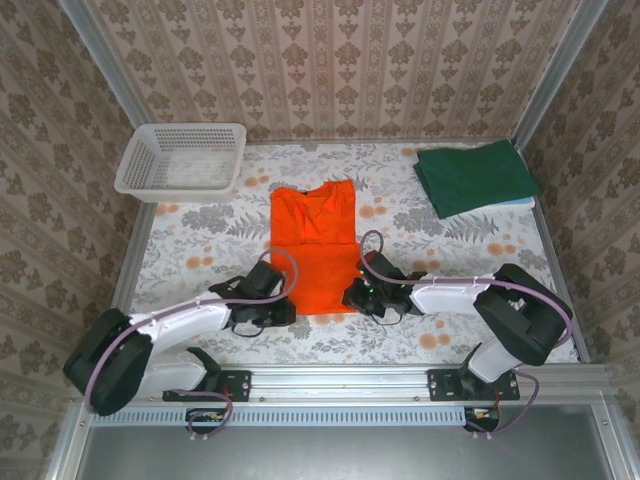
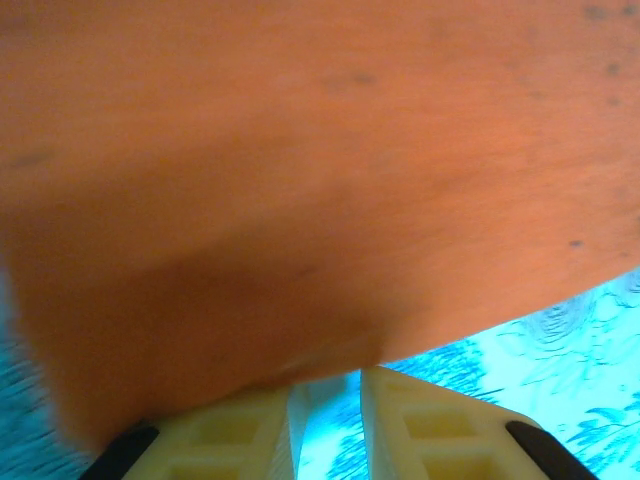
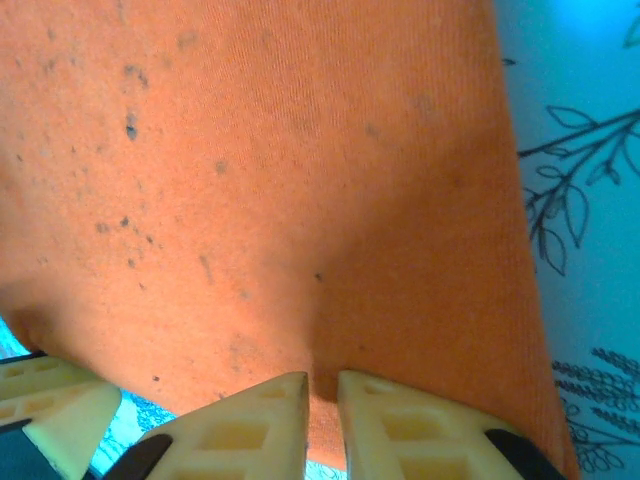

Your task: Fold and stack the t-shirts

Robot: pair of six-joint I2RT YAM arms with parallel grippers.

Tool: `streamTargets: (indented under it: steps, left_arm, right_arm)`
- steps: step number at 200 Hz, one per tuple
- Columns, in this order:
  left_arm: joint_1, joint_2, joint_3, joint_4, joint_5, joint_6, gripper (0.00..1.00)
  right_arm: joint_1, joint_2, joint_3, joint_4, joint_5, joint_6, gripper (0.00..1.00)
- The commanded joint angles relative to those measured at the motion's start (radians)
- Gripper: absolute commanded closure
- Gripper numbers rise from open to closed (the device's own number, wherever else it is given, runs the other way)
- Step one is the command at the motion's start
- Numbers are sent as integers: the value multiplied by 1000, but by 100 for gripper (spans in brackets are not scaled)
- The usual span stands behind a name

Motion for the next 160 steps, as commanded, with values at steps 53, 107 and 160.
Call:
streamTargets:
  steps: [53, 107, 160]
  left_arm:
    - [115, -295, -24, -264, -14, -30, 64]
    - [111, -286, -61, -160, 149, -107, 52]
    - [111, -209, -94, 26, 236, -183, 54]
  right_arm:
    - [32, -143, -20, -139, 26, 7, 52]
    - [-30, -282, -29, -290, 61, -83, 49]
    - [-71, -233, -39, -336, 46, -152, 54]
